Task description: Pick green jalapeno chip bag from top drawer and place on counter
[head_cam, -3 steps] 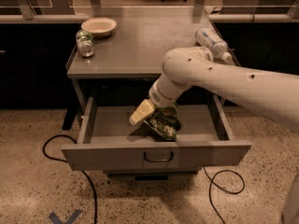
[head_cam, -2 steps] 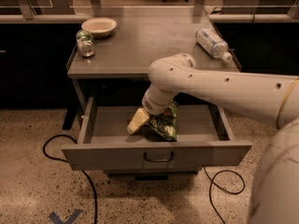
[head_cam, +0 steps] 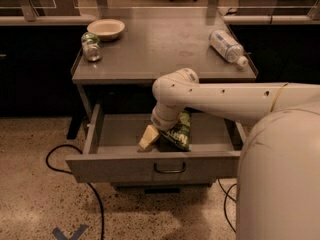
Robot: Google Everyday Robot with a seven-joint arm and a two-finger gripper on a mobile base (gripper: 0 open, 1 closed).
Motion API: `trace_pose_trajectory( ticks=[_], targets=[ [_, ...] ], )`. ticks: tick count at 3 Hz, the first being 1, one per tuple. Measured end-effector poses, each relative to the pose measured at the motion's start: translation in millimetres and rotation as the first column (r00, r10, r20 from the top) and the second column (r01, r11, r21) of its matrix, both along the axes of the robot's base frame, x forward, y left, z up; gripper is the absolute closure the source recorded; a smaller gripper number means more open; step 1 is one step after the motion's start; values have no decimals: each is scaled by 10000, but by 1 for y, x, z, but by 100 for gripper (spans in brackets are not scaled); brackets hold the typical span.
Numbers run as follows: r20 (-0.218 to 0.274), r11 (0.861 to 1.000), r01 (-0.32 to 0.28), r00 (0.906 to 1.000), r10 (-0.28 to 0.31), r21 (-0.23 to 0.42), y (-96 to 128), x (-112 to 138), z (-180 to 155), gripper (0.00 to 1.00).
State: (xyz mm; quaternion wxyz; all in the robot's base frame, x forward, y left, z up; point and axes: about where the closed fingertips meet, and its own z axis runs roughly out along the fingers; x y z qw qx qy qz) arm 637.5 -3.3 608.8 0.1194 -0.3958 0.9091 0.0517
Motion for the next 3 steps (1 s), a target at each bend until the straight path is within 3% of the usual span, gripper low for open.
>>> trace_pose_trajectory(
  ticks=[1,3],
  targets=[
    [0,10000,0,10000,0,0,0,0,0,19],
    [-1,10000,-1,10000,1,-1,0,0,0,65]
  ],
)
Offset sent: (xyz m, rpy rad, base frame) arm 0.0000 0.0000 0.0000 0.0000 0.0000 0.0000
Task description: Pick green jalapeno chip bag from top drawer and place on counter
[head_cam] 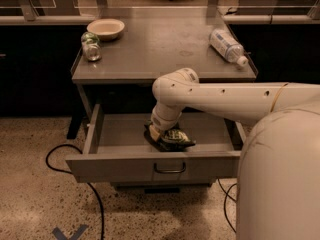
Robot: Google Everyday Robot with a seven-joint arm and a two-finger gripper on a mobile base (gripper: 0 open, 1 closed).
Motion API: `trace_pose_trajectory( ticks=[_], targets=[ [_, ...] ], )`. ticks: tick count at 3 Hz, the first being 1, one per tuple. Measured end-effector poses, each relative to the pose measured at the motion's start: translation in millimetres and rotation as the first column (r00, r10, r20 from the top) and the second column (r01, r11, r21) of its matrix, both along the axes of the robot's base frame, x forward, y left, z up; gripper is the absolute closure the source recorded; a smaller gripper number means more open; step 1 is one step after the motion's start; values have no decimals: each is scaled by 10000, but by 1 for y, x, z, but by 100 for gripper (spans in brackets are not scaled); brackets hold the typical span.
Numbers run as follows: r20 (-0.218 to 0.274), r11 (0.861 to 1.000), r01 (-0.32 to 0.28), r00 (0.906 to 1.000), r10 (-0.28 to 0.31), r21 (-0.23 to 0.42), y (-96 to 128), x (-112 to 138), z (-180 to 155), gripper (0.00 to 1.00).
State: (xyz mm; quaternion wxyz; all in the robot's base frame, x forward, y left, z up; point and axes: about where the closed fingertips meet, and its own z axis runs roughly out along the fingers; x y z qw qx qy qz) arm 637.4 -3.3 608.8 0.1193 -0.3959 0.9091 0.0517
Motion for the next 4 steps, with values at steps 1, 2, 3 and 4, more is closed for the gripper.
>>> trace_pose_trajectory(
  ticks=[1,2,3,4],
  targets=[
    [18,9997,-77,10000,77,-231,3,-3,9,88],
    [372,9947,-500,9979,535,-901,19,-4,49,100],
    [1138,9790,-1112,9847,1317,-1710,48,-5,119,100],
    [2276,9702,-1328,9572,1786,-2027,68,-11,209,100]
  ],
)
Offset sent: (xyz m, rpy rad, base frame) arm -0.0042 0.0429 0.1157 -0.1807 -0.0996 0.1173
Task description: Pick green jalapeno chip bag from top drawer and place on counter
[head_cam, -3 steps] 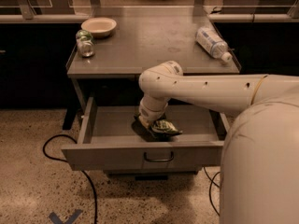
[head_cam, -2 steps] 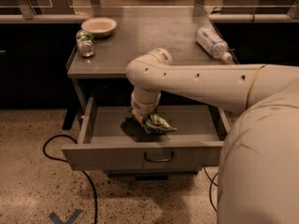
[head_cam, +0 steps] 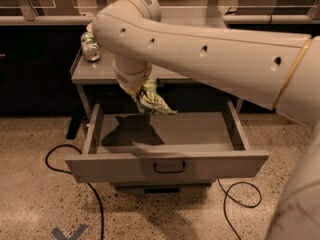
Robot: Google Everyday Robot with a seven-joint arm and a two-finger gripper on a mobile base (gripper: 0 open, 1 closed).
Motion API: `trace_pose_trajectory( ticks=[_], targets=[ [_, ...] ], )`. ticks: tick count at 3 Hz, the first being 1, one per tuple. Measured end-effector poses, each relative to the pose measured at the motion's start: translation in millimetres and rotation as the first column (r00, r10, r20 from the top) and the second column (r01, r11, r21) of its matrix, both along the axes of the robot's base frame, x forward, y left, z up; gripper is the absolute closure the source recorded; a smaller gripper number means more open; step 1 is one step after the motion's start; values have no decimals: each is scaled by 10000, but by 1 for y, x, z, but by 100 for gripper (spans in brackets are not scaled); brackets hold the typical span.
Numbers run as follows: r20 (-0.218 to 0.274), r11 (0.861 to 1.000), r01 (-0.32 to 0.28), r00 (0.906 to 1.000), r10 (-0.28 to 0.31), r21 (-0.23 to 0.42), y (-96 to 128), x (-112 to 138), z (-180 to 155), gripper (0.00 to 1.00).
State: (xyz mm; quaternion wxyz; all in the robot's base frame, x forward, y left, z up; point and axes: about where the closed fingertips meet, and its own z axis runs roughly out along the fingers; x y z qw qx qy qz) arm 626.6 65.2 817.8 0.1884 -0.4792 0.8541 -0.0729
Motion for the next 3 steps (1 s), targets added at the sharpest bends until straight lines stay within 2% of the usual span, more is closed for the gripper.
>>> trace_pose_trajectory(
  ticks=[1,2,3],
  targets=[
    [1375,9994,106,9904,-150,330,-6,-12,80,100],
    [1558,9992,94,9877,-154,392,-7,-15,92,100],
    [1261,9990,157,9918,-209,417,-4,-5,70,100]
  ],
)
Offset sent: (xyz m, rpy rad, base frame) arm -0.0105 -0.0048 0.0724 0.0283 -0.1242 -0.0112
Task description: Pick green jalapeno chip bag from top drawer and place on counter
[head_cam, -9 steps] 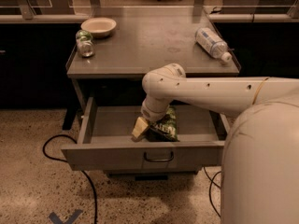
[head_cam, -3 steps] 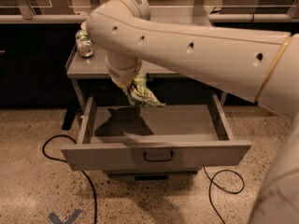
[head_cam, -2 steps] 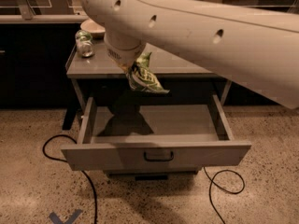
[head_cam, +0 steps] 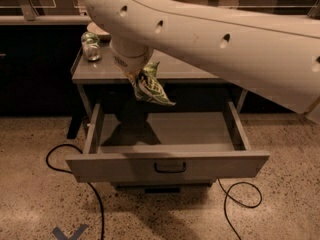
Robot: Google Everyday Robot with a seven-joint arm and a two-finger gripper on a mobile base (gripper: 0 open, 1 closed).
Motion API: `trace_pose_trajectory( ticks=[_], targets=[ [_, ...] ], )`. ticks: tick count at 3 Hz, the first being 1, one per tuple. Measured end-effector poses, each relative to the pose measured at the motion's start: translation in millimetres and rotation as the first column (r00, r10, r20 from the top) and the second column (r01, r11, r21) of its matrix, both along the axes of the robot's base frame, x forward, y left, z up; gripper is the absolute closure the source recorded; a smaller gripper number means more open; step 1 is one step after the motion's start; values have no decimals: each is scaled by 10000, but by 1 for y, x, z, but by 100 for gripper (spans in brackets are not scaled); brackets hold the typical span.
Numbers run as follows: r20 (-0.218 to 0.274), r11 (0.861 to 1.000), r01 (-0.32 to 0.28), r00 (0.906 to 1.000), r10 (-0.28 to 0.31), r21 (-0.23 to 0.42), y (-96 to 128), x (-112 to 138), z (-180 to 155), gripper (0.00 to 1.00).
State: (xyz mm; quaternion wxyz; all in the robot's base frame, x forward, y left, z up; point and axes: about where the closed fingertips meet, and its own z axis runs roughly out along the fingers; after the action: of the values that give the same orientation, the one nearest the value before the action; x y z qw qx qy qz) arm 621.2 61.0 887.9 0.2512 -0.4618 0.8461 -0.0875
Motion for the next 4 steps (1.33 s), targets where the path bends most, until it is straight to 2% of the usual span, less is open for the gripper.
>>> trace_pose_trajectory(
  ticks=[1,2,3,4],
  targets=[
    [304,9994,-1,9995,11,-347,4,51,-7,100],
    [1446,9971,298,9893,-194,-702,12,119,30,100],
    [2636,9939,414,9645,-131,-1024,28,160,91,100],
    [2970,9944,556,9545,-265,-900,30,191,117,100]
  ],
)
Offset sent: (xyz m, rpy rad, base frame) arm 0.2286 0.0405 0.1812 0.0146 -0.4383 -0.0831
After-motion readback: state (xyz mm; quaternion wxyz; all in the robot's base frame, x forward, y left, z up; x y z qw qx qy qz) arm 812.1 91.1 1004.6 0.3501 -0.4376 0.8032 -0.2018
